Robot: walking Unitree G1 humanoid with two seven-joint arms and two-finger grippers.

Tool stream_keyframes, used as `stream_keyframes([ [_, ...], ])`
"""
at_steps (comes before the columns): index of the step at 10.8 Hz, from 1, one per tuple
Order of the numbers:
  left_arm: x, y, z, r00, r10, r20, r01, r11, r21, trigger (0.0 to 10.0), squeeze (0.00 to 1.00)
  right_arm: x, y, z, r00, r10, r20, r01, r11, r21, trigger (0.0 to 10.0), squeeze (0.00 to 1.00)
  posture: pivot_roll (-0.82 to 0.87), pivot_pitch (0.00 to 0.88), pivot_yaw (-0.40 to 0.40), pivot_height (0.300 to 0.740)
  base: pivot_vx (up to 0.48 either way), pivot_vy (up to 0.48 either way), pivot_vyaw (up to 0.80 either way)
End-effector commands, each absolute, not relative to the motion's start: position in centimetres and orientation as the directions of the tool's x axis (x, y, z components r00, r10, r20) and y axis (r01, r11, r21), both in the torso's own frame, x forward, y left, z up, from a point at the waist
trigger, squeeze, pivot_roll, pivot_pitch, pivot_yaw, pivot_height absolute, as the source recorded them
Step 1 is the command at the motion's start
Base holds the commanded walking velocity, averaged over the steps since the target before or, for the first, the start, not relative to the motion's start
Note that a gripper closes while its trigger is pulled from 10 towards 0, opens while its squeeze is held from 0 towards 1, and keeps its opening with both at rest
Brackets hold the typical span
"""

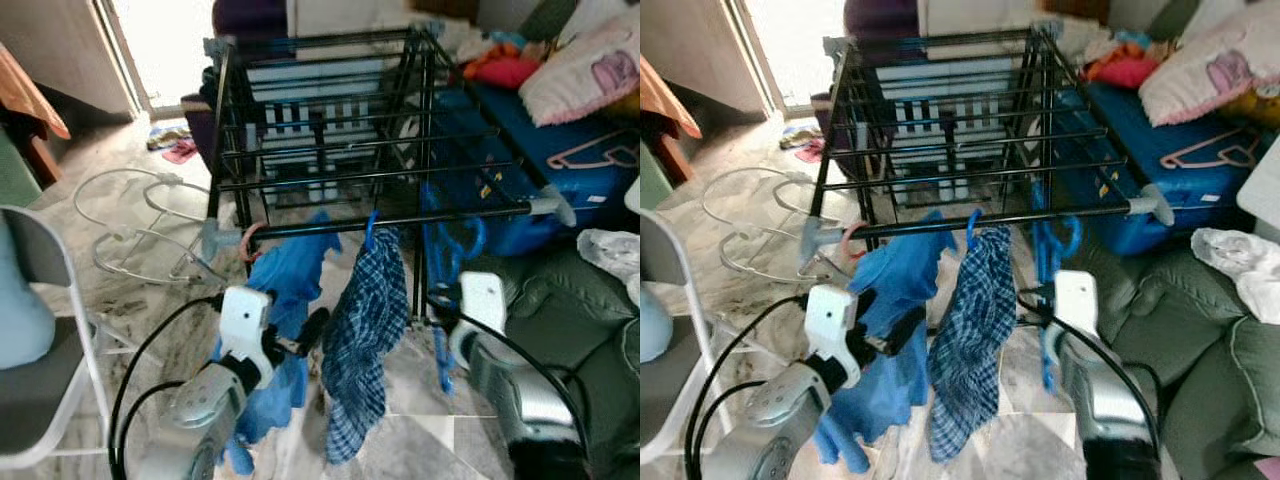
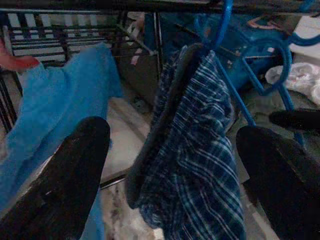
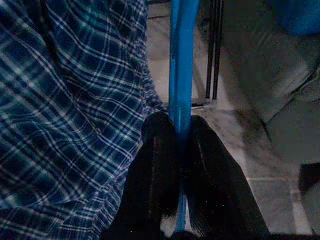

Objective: Hang hanger

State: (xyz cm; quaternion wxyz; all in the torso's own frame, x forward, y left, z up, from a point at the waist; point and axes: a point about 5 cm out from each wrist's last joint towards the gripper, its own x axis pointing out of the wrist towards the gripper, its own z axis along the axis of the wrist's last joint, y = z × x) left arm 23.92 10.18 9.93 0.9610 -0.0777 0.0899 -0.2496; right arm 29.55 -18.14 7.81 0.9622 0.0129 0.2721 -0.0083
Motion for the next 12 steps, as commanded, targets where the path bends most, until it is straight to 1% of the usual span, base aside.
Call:
stream_keyframes([
  [1, 23.9, 10.3, 10.1, 0.863, -0.487, -0.137, 0.461, 0.868, -0.185, 10.0, 0.00, 29.9, -18.3, 8.2, 0.862, -0.010, -0.507, 0.020, 1.000, 0.015, 10.0, 0.00, -0.13, 0.033, 0.037, 0.740, 0.000, 0.000, 0.00],
  [4, 23.9, 10.4, 10.1, 0.859, -0.492, -0.144, 0.465, 0.866, -0.182, 10.0, 0.00, 32.8, -20.8, 9.9, 0.867, -0.010, -0.498, 0.013, 1.000, 0.004, 10.0, 0.00, -0.13, 0.041, 0.041, 0.740, 0.000, 0.000, 0.00],
  [5, 23.9, 10.4, 10.1, 0.860, -0.490, -0.145, 0.464, 0.867, -0.181, 10.0, 0.00, 33.6, -21.1, 10.0, 0.859, 0.008, -0.512, 0.009, 0.999, 0.031, 10.0, 0.00, -0.13, 0.041, 0.041, 0.740, 0.000, 0.000, 0.00],
  [6, 23.8, 10.4, 10.1, 0.860, -0.489, -0.144, 0.463, 0.868, -0.180, 10.0, 0.00, 34.2, -21.3, 10.1, 0.861, 0.014, -0.509, -0.009, 1.000, 0.013, 10.0, 0.00, -0.12, 0.046, 0.037, 0.740, 0.000, 0.000, 0.00],
  [7, 23.8, 10.5, 10.1, 0.861, -0.486, -0.147, 0.461, 0.870, -0.177, 10.0, 0.00, 35.3, -21.2, 10.4, 0.854, 0.050, -0.519, -0.043, 0.999, 0.025, 10.0, 0.00, -0.12, 0.047, 0.035, 0.740, 0.000, 0.000, 0.00],
  [8, 23.7, 10.5, 10.1, 0.862, -0.485, -0.150, 0.460, 0.871, -0.176, 10.0, 0.00, 35.7, -20.8, 10.4, 0.846, 0.077, -0.527, -0.073, 0.997, 0.029, 10.0, 0.00, -0.11, 0.053, 0.032, 0.740, 0.000, 0.000, 0.00],
  [9, 23.5, 10.6, 10.1, 0.862, -0.483, -0.155, 0.458, 0.872, -0.173, 10.0, 0.00, 36.0, -19.7, 10.1, 0.817, 0.162, -0.554, -0.155, 0.986, 0.061, 10.0, 0.00, -0.11, 0.056, 0.030, 0.740, 0.000, 0.000, 0.00],
  [10, 23.4, 10.6, 10.2, 0.862, -0.482, -0.155, 0.457, 0.873, -0.171, 10.0, 0.00, 36.1, -18.9, 10.0, 0.801, 0.210, -0.561, -0.195, 0.977, 0.088, 10.0, 0.00, -0.10, 0.058, 0.026, 0.740, 0.000, 0.000, 0.00],
  [12, 23.2, 10.8, 10.1, 0.865, -0.475, -0.162, 0.450, 0.877, -0.171, 10.0, 0.00, 36.4, -18.4, 9.7, 0.780, 0.249, -0.574, -0.243, 0.966, 0.089, 10.0, 0.00, -0.09, 0.065, 0.022, 0.740, 0.000, 0.000, 0.00],
])
